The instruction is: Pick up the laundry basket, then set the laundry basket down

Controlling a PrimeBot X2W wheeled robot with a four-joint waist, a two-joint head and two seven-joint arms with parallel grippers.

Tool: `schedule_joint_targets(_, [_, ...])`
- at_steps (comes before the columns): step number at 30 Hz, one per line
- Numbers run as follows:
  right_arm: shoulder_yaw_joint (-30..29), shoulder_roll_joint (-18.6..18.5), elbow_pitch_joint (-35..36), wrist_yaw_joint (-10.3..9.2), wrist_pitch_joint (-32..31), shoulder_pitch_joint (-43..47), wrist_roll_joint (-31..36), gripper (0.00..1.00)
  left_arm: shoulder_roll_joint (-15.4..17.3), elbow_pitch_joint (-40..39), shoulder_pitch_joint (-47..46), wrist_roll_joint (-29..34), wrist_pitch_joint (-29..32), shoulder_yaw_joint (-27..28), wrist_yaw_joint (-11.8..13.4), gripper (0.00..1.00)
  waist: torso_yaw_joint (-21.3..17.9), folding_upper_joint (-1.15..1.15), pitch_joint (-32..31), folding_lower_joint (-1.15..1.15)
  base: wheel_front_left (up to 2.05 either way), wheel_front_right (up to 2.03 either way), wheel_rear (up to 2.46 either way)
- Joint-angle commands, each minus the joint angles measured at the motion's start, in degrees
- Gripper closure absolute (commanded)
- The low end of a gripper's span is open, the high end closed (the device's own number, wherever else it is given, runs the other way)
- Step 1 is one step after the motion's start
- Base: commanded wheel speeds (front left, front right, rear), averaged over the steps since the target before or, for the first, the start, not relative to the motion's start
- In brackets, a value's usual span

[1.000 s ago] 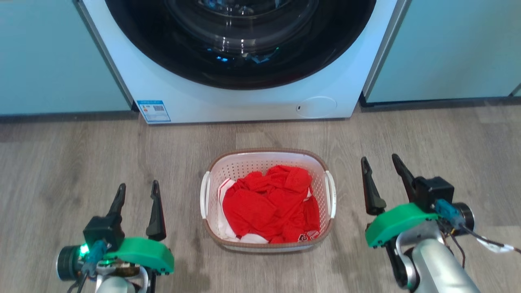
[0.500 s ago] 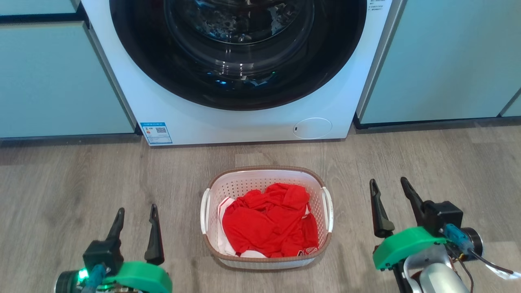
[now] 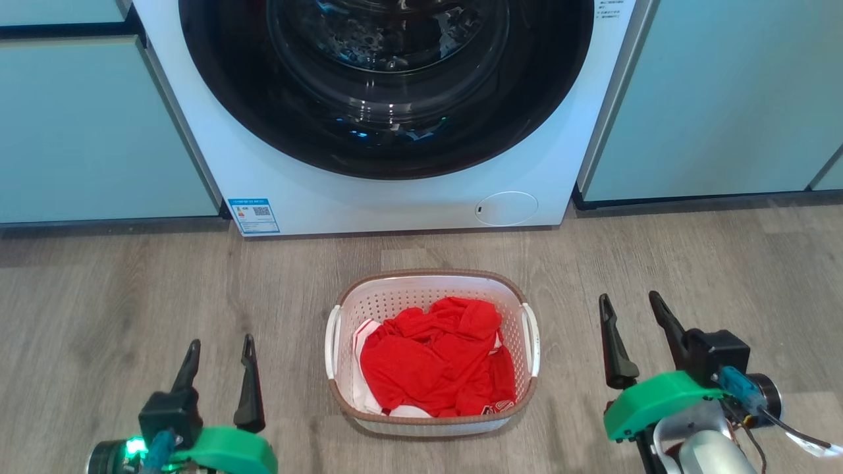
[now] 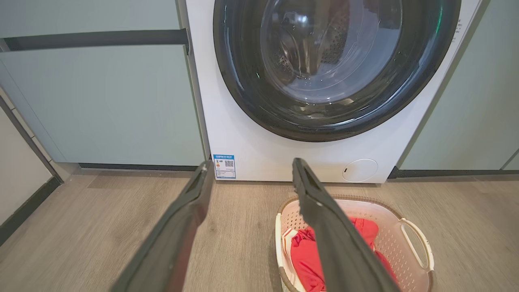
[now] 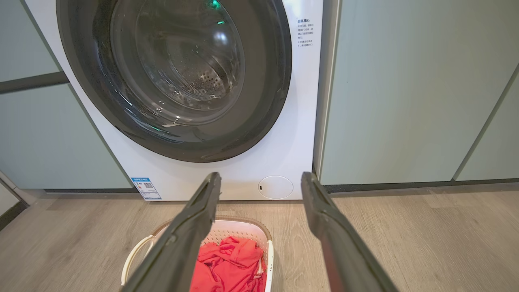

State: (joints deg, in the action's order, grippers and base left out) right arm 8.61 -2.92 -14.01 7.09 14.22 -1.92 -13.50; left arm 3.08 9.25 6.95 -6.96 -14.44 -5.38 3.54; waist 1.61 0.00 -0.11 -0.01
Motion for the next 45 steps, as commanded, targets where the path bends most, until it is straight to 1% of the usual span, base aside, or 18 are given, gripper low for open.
schedule_joint_targets(1, [0.84,0.04,1.62,0.40,0.78,-1.45,0.00,0.00,-0.16,-1.08,-1.76,0.73,-0.56,1.99,0.23,0.00,-0.04,0.00,0.01,0.01,0.00,0.00,0.00])
schedule_joint_targets(24, [0.30,0.04,1.48,0.40,0.78,-1.71,-0.17,0.00,-0.16,-0.45,-2.39,1.84,-0.56,2.05,0.12,0.00,0.04,0.00,0.18,0.01,0.00,0.00,0.00])
schedule_joint_targets(25, [-0.78,0.03,-0.04,0.00,0.00,-0.01,-0.01,1.00,0.00,1.09,-0.01,1.42,0.00,0.08,-0.01,1.00,0.05,0.00,0.19,0.01,0.00,0.00,0.00])
schedule_joint_targets(29, [-0.62,0.10,-3.58,0.00,-0.12,0.92,-0.07,1.00,-0.07,4.74,0.86,1.32,0.27,-0.05,-0.02,1.00,0.05,0.00,0.20,0.01,0.00,0.00,0.00])
schedule_joint_targets(45, [-1.78,-0.50,-3.02,0.05,-2.26,0.27,-11.43,1.00,-0.08,4.80,-1.07,-10.42,3.11,1.61,-1.51,1.00,-0.18,0.00,0.21,0.01,0.00,0.00,0.00])
